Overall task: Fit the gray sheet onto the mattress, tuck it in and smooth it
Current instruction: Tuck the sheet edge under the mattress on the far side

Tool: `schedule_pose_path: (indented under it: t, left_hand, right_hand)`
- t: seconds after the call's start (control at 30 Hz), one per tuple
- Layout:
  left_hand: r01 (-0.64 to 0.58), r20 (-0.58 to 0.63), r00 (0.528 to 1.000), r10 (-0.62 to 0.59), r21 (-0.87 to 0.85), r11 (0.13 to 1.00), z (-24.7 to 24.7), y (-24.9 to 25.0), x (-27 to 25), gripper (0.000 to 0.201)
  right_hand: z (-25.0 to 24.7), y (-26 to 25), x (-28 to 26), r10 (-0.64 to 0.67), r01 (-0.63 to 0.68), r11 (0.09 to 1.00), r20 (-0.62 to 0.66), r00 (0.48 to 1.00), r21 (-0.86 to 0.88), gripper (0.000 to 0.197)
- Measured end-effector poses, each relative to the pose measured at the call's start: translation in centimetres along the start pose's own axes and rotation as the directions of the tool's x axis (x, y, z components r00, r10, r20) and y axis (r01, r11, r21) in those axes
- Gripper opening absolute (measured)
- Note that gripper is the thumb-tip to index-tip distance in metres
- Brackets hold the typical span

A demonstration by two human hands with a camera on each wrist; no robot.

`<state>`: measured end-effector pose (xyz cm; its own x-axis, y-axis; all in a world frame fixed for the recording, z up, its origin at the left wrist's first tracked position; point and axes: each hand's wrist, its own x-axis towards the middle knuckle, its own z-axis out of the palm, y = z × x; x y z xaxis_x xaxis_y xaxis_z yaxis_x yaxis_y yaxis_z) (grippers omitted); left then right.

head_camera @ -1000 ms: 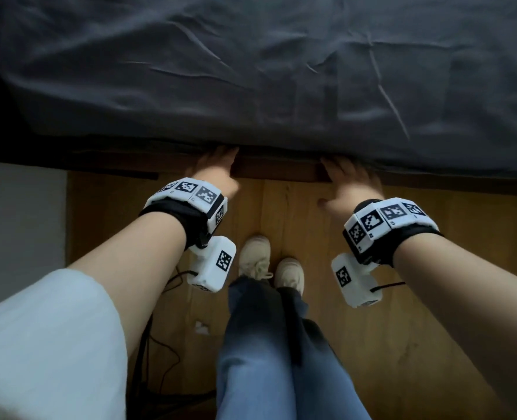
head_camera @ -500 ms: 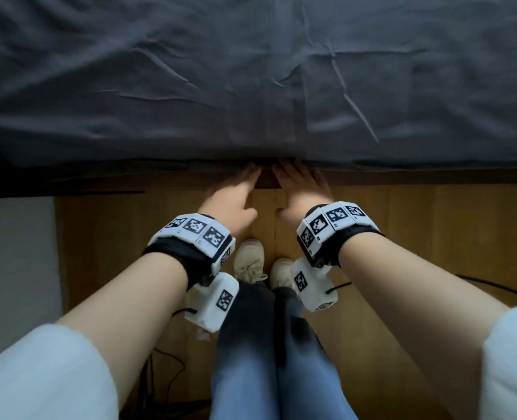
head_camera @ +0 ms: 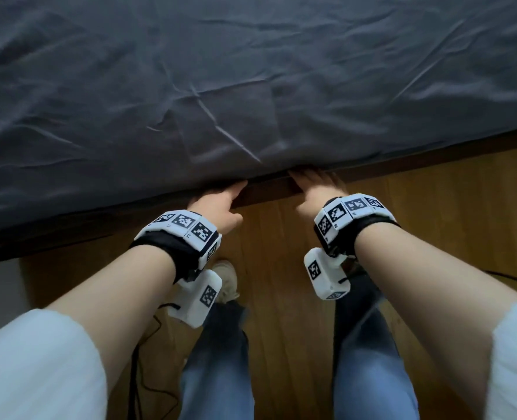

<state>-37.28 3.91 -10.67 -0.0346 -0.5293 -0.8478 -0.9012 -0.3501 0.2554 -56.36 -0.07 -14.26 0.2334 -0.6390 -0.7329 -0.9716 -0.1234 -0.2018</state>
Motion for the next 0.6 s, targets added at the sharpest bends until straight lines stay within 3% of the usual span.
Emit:
schedule_pose_path:
  t: [0.13,0.2,0.33,0.47,0.6]
  left_hand:
    - [0.05,0.011,0.999,-0.05,-0.035,0.998,2.1,5.3,2.5,0.079]
    - [0.133,-0.01,0.991,-0.133,0.013,0.991,3.5,8.1,4.1,0.085]
    - [0.31,-0.151,0.941,-0.303,0.028,0.95,6.3,11.4,6.1,0.09]
    - [0.314,-0.248,0.904,-0.348,-0.167,0.935,7.6,12.7,5.4,0.086]
    - [0.239,-0.298,0.909,-0.292,-0.202,0.95,8.4,15.0,4.5,0.086]
  right_hand:
    - [-1.4,6.8,0.0,-0.022,0.022,1.0,-0.042,0.999,0.002,0.077]
    - [-2.1,10.1,-0.2,-0.042,0.041,0.999,-0.05,0.998,-0.017,0.078]
    - [-2.8,14.4,-0.4,-0.1,0.098,0.992,-0.024,0.995,-0.082,0.082]
    - [-3.9,15.8,1.2,-0.157,0.162,0.978,0.047,0.986,-0.13,0.083]
    - [-4.1,16.3,1.9,-0.19,0.204,0.968,0.102,0.976,-0.146,0.088]
